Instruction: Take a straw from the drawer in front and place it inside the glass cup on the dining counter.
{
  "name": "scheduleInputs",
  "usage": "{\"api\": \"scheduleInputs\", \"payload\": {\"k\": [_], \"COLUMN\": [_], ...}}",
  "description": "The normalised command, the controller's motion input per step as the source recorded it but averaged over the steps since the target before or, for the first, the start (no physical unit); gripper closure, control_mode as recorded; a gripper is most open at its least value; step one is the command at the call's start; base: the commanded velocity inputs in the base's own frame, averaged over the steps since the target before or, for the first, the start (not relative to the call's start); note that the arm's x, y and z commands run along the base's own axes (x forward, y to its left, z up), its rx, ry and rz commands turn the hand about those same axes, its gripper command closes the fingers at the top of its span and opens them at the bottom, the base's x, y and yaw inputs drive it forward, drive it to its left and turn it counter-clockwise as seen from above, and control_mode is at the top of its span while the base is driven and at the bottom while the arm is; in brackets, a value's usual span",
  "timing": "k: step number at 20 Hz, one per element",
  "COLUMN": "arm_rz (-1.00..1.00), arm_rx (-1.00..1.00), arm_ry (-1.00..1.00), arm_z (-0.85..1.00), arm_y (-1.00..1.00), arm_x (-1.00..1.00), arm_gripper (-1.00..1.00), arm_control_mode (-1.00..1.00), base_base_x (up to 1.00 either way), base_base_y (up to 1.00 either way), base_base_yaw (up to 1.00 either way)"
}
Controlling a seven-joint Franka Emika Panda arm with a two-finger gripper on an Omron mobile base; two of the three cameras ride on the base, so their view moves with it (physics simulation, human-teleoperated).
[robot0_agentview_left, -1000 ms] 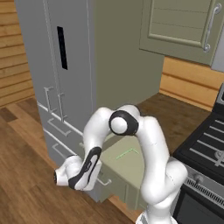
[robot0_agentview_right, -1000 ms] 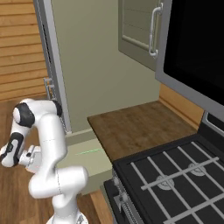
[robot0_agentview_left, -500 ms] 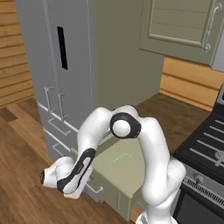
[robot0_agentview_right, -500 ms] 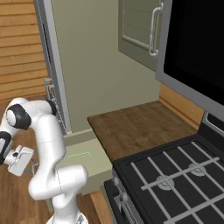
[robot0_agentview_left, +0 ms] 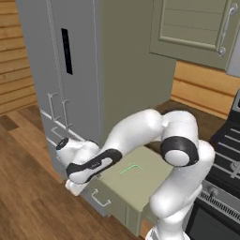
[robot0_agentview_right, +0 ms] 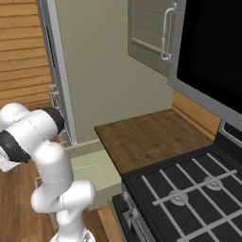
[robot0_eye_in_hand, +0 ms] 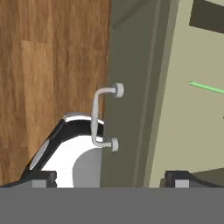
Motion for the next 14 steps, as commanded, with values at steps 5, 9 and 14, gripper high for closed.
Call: {"api": "scheduleInputs", "payload": {"k": [5, 9, 14], "arm_rz": [0.01, 0.00, 0.00], "arm_rx": [0.26, 0.12, 0.14], "arm_ry": [0.01, 0.08, 0.14], "arm_z": [0.71, 0.06, -0.01], "arm_y": [-0.82, -0.85, -0.56], "arm_x": [0.06, 0.53, 0.55], "arm_gripper": [-1.00, -1.00, -1.00], "arm_control_mode": [-1.00, -1.00, -1.00], "base_base_x": [0.00, 0.00, 0.00], "base_base_y": [0.00, 0.00, 0.00], "base_base_yaw": [0.00, 0.00, 0.00]}}
